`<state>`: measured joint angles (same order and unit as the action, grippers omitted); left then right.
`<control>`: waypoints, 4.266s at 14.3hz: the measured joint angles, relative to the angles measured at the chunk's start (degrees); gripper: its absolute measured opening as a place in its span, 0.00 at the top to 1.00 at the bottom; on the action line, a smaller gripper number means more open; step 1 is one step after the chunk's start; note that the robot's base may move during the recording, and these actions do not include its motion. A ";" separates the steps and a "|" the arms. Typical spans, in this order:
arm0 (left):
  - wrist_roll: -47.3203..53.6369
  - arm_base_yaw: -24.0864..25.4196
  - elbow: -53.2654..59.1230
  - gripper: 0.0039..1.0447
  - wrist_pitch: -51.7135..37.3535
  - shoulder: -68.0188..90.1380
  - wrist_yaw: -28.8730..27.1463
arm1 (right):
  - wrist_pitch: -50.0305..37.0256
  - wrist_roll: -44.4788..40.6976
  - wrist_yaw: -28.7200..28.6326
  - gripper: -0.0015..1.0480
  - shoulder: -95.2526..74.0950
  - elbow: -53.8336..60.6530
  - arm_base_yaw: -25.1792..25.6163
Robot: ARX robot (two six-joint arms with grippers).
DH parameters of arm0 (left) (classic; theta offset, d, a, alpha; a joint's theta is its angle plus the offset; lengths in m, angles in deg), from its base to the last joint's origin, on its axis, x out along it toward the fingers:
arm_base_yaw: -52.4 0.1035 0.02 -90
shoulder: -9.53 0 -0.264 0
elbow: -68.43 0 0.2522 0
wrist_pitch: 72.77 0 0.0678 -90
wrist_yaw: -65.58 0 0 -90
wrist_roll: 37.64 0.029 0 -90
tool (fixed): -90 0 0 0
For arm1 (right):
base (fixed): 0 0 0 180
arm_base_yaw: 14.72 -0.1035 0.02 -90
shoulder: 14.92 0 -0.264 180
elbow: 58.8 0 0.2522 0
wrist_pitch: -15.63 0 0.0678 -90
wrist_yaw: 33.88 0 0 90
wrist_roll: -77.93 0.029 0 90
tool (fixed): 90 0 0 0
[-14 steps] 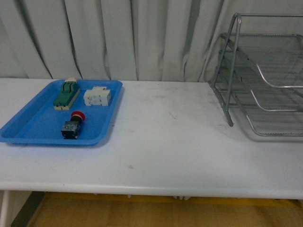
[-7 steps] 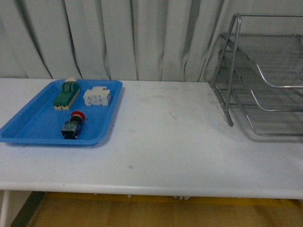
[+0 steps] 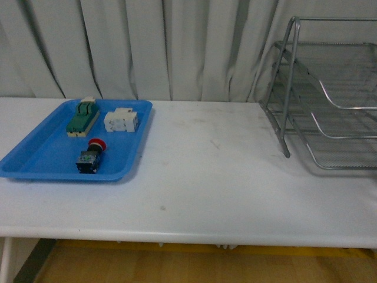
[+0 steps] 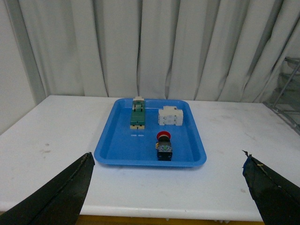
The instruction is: Place button on rack with both arms
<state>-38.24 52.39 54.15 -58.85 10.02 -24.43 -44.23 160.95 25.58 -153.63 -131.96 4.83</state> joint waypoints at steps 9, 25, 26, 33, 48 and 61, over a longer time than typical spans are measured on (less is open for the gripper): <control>0.00 0.00 0.00 0.06 0.00 0.00 0.00 | -1.33 1.62 -2.23 0.96 1.70 6.32 2.64; -0.02 0.00 0.00 0.06 0.02 0.00 0.00 | -2.54 -0.09 -4.50 0.82 10.73 28.22 8.72; 0.00 0.00 0.00 0.06 0.02 0.00 0.00 | -2.10 0.50 -4.59 0.70 10.56 28.39 8.98; 0.00 0.00 0.00 0.06 0.02 0.00 0.00 | -0.17 6.43 -3.82 0.07 17.81 31.52 9.84; -0.02 0.00 0.00 0.06 -0.02 0.00 -0.02 | 41.55 -80.56 29.27 0.98 105.83 58.77 -17.44; 0.00 0.00 0.00 0.06 0.02 0.00 0.00 | 63.87 -82.66 30.51 0.98 129.11 58.80 -19.54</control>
<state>-38.24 52.39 54.15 -58.82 10.02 -24.43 19.64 78.29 56.09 -24.52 -73.17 -14.71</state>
